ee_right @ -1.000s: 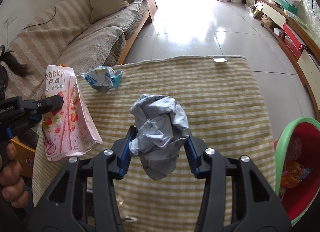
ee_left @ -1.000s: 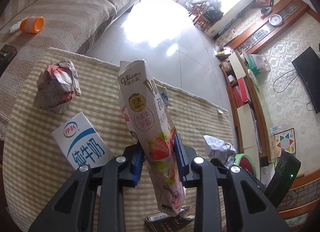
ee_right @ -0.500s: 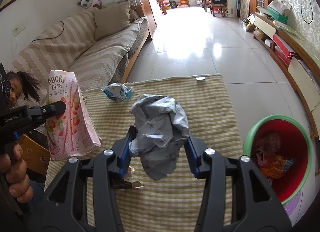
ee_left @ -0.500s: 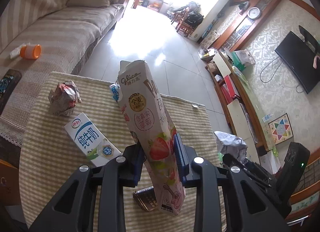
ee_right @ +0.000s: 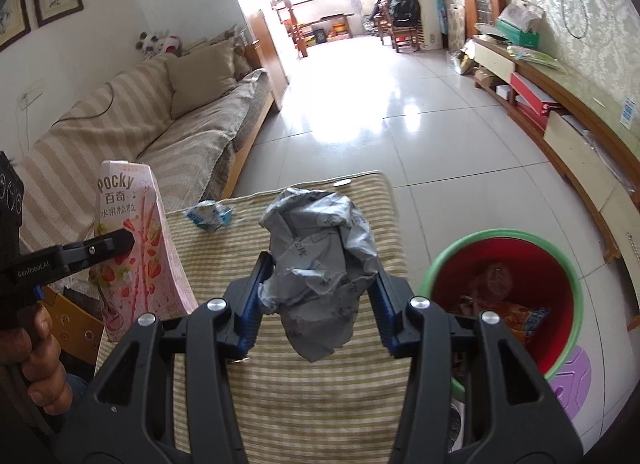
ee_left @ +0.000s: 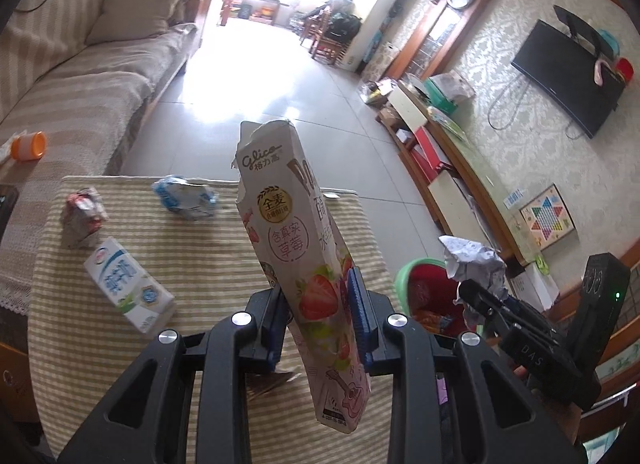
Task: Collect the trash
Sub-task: 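Carry the silver paper and Pocky box over the red bucket, then open both tools to drop the silver paper and Pocky box into the bucket, then move both tools back over the remaining trash on the table, then grasp the white milk carton with the left tool while the right tool grasps the blue-white snack bag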
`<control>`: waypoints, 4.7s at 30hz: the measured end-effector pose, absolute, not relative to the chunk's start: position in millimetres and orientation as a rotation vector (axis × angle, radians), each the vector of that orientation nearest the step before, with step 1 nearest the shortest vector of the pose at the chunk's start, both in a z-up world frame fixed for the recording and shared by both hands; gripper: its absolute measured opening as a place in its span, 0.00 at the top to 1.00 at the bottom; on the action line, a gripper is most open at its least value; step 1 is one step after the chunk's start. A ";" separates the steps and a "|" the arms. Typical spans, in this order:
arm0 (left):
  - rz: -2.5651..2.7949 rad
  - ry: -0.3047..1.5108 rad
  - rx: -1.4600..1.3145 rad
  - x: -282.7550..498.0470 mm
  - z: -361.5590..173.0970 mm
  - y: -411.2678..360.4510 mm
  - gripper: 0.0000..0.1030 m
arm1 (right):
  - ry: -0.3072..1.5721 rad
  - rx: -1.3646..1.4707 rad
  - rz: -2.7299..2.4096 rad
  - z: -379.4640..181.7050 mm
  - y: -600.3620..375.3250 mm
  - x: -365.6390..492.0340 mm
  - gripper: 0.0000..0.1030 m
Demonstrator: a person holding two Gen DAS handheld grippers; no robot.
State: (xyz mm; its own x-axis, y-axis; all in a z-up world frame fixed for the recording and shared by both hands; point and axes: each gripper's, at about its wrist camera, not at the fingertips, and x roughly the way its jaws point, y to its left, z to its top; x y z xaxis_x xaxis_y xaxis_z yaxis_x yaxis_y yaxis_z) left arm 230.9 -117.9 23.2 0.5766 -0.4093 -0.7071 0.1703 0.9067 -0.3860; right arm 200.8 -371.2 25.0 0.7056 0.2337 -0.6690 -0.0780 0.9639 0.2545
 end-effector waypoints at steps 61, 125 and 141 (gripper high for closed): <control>-0.458 0.964 -0.132 227.4 4.7 -234.2 0.08 | 0.843 0.322 -0.085 -25.5 -496.7 199.9 0.04; 0.333 1.086 -0.400 275.4 -110.2 -15.0 0.49 | 0.921 0.239 0.336 -54.3 -303.2 237.0 0.04; 0.183 0.983 -0.238 236.3 -76.6 17.6 0.49 | 0.888 -0.051 0.380 -48.2 -189.1 304.8 0.04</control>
State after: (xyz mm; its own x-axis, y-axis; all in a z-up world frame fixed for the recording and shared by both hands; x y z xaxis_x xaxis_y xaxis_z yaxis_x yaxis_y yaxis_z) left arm 236.3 17.6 -76.6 0.5424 0.0447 -0.8390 -0.2593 0.9587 -0.1165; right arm 304.8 -189.1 -48.2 0.5688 0.3025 -0.7648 -0.3442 0.9321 0.1127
